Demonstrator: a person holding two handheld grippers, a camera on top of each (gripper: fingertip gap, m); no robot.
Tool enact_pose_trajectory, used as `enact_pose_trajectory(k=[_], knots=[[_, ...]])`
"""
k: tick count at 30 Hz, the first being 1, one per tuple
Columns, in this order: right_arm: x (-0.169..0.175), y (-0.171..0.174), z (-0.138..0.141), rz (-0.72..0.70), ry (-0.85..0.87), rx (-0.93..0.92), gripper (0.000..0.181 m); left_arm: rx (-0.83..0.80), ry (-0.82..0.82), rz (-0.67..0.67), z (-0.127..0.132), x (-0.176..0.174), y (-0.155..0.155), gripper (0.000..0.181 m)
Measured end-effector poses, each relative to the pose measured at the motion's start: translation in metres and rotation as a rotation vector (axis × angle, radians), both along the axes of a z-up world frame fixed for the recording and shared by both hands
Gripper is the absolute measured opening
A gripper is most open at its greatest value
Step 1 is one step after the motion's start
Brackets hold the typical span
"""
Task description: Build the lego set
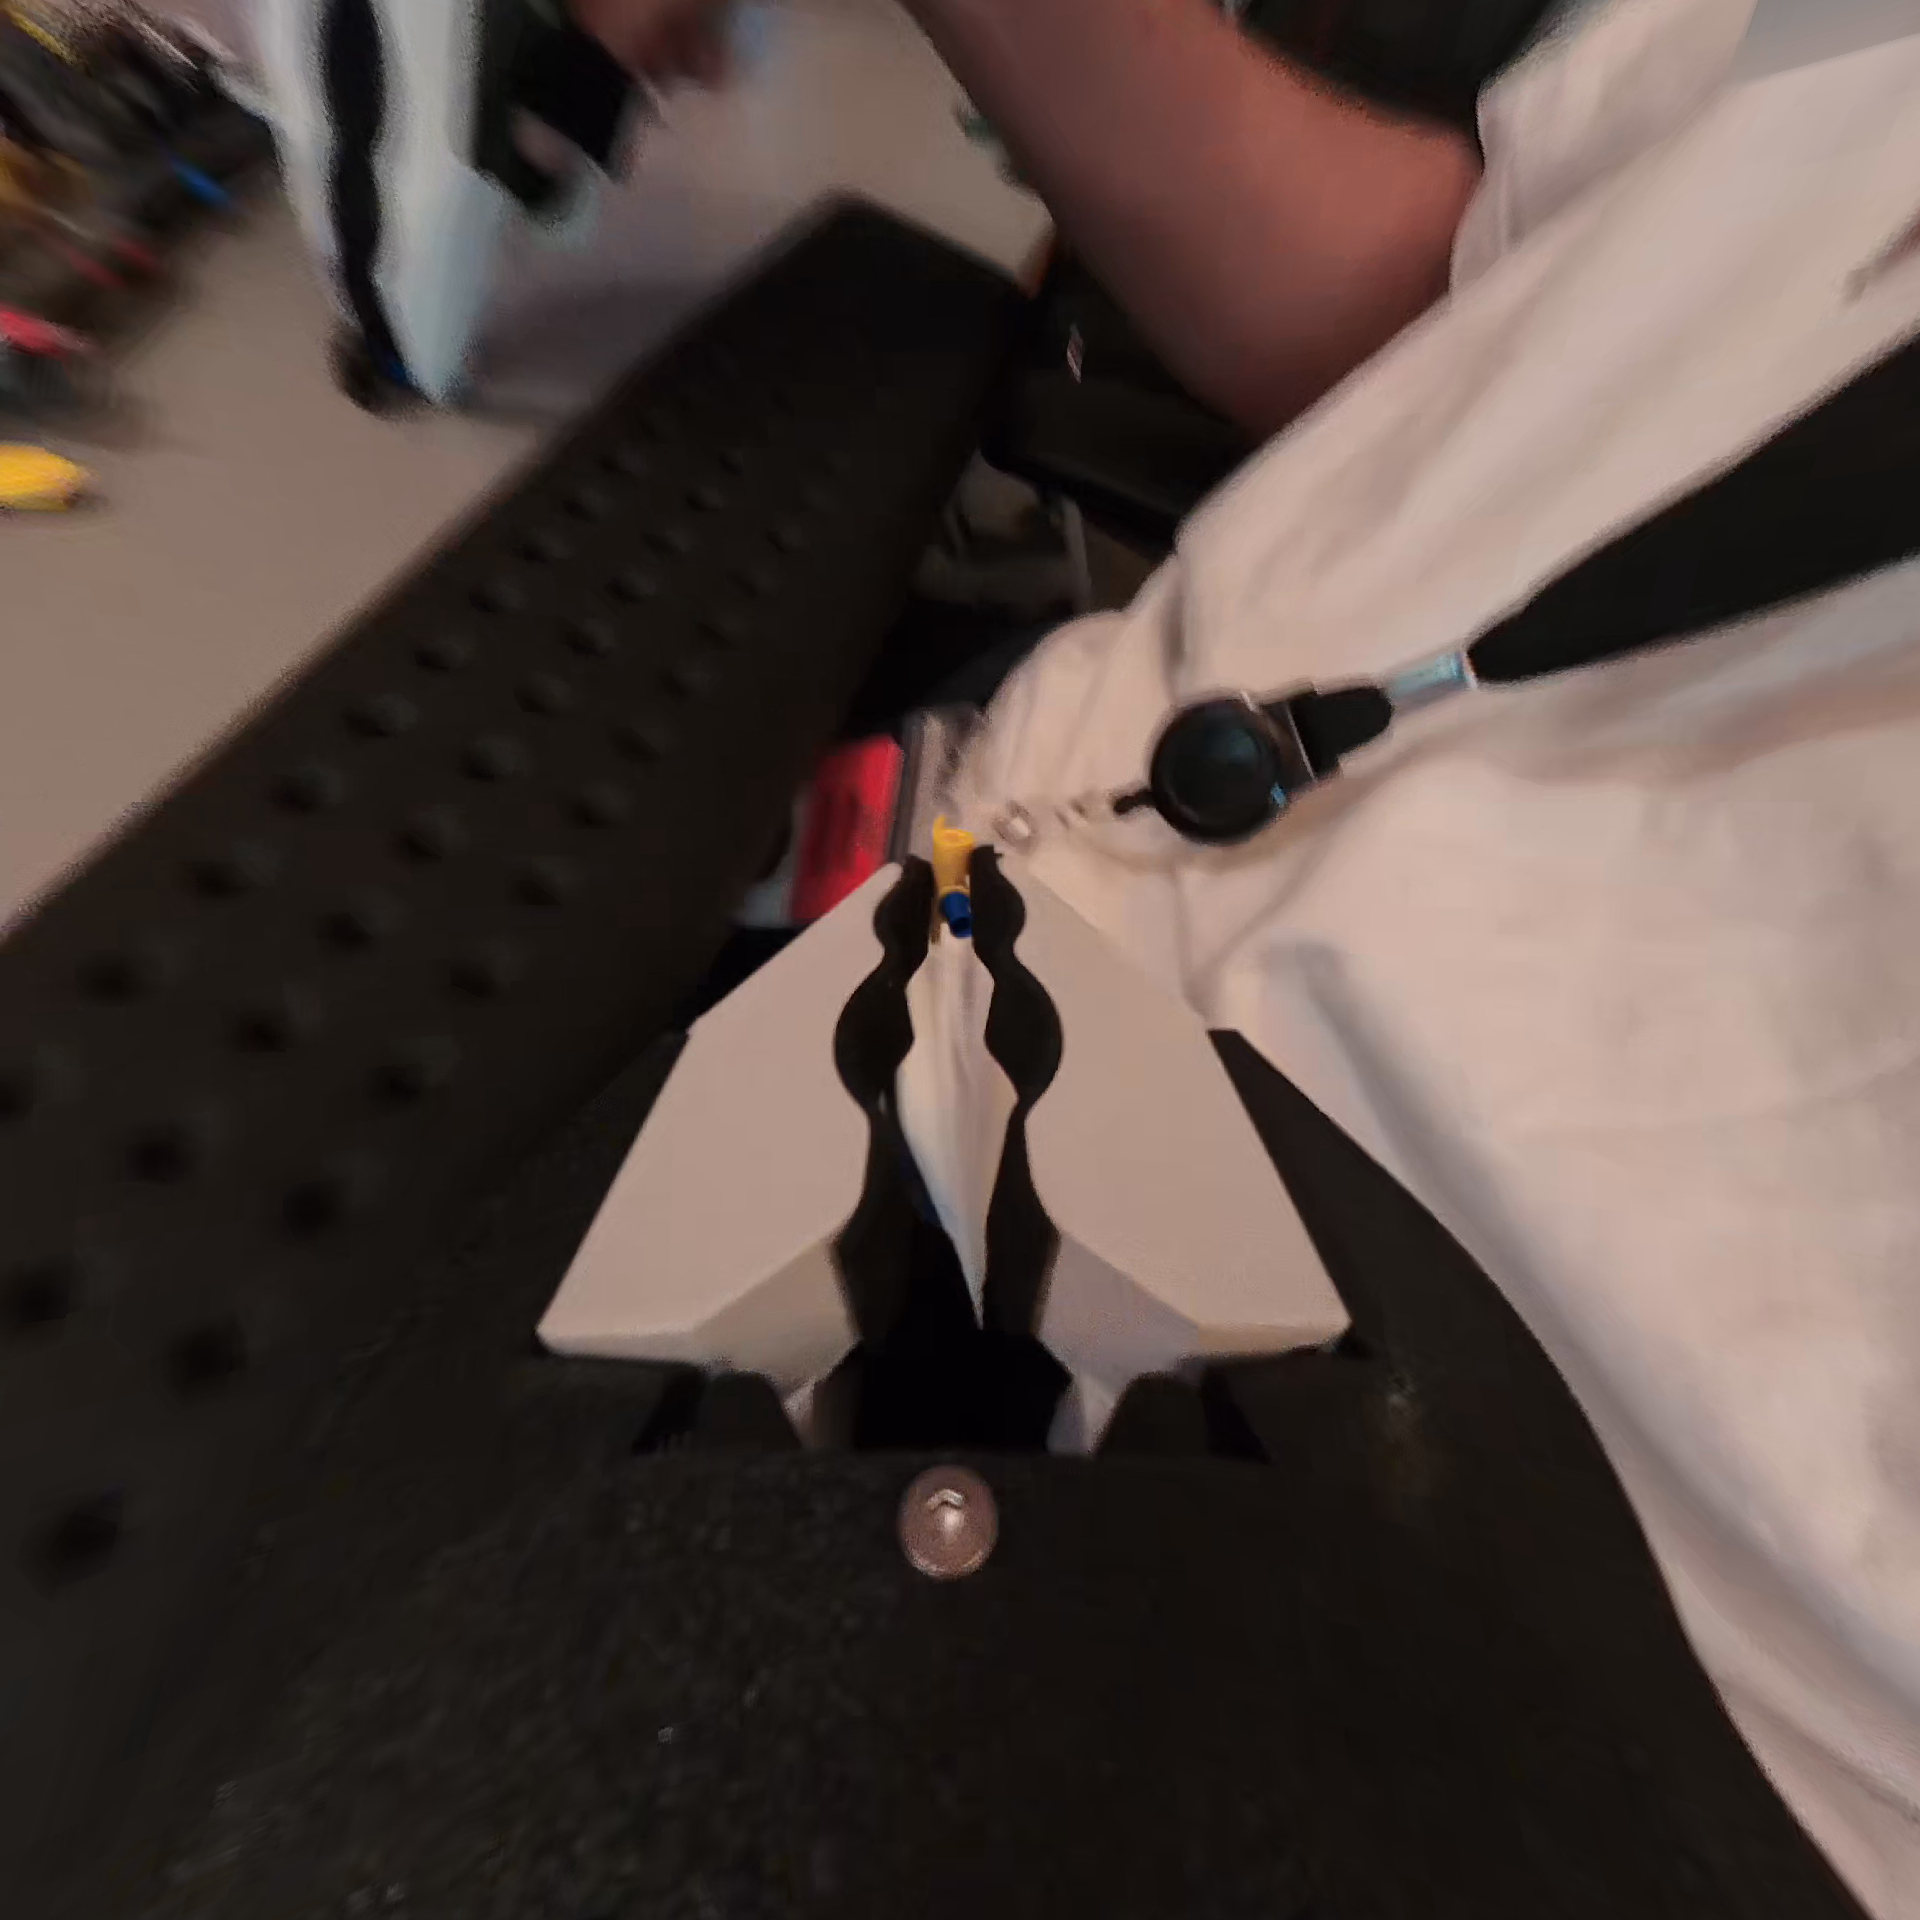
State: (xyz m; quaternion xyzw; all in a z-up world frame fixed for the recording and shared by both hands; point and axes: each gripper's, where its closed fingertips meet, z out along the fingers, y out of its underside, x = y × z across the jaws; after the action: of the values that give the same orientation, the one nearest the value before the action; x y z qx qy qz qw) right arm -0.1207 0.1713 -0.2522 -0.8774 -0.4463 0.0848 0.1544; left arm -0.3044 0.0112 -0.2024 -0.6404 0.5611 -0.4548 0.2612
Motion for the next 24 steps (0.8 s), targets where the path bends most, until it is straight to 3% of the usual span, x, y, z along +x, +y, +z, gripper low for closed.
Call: enact_pose_trajectory(k=[3,6,10,14,18,24], knots=[[0.002,0.004,0.004,-0.015,0.029,0.034,0.026,0.064,-0.164,0.172,0.034,0.009,0.043,0.006],[-0.006,0.004,0.032,-0.087,0.173,0.105,0.033,0.258,-0.221,0.402,0.058,0.020,0.097,0.006],[-0.086,-0.022,0.108,-0.153,0.872,0.069,0.029,0.675,-0.107,0.544,0.064,0.036,0.137,0.006],[-0.119,-0.031,0.124,-0.280,1.268,-0.178,0.034,1.002,-0.052,0.545,0.070,0.055,0.138,0.006],[-0.127,-0.031,0.126,-0.275,1.317,-0.196,0.030,1.165,-0.011,0.544,0.068,0.067,0.136,0.006],[-0.123,-0.025,0.118,-0.310,1.294,-0.144,0.012,1.194,0.011,0.589,0.067,0.072,0.141,0.005]])
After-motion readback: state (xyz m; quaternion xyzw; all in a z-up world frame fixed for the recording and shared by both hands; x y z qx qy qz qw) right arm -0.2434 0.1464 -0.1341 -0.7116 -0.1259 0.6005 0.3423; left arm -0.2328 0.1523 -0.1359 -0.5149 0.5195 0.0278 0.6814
